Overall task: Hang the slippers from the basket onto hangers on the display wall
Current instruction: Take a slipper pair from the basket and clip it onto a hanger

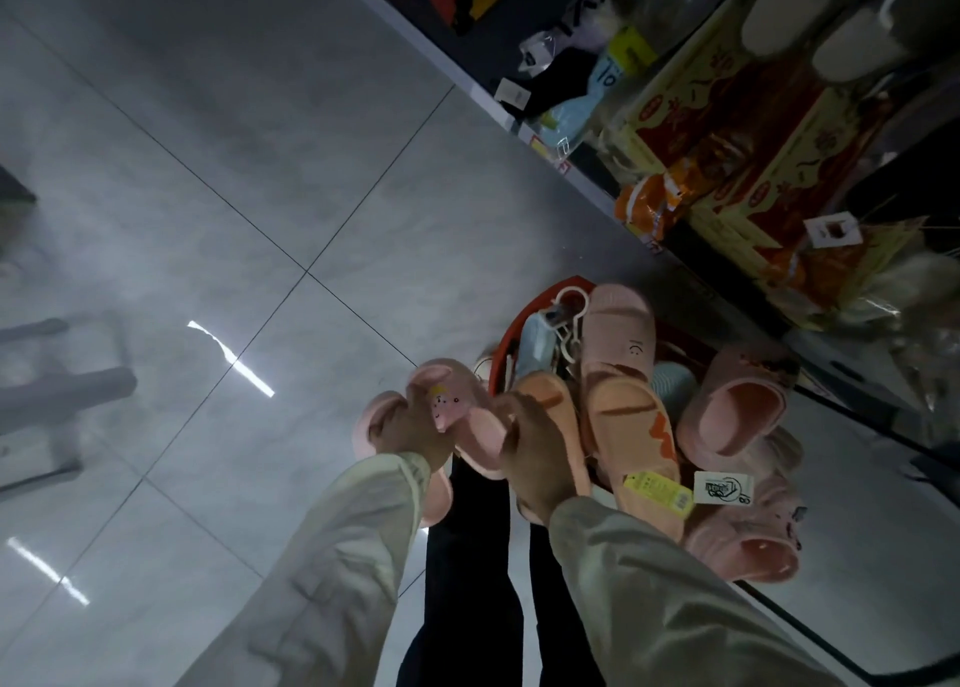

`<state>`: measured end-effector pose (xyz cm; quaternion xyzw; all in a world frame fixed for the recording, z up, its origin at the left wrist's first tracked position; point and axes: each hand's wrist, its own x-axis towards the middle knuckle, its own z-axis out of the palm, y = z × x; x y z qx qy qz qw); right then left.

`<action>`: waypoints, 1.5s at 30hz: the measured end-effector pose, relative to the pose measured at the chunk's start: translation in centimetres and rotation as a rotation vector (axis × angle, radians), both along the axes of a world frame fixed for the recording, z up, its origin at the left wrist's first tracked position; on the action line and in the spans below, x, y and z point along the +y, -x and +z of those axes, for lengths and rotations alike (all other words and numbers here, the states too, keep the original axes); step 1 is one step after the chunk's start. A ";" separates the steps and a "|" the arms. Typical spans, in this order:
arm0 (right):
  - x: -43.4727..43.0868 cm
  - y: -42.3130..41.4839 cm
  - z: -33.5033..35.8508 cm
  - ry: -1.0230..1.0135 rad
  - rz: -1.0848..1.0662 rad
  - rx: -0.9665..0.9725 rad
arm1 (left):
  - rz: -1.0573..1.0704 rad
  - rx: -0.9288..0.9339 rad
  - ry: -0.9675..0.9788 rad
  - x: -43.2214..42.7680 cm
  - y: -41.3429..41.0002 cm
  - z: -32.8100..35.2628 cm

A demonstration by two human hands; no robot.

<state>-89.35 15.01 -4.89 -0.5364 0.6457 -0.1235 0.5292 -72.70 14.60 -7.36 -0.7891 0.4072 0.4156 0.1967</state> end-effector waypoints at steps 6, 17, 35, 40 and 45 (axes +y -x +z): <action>-1.9 0.8 -4.1 -0.321 0.148 0.174 | -0.028 -0.019 -0.101 0.8 -2.2 -1.5; -5.5 -1.5 -8.0 -0.642 0.066 0.047 | 0.059 0.001 -0.027 1.9 -3.7 -2.1; -4.2 -1.8 -6.3 -0.840 -0.195 -0.092 | 0.056 0.020 -0.022 3.3 -1.9 -2.5; -4.1 -1.3 -4.7 -0.789 -0.363 -0.150 | 0.027 0.023 -0.044 4.2 -1.7 -2.7; -5.6 -0.3 -1.6 -0.731 -0.447 -0.206 | -0.008 0.004 -0.044 4.1 -1.8 -1.3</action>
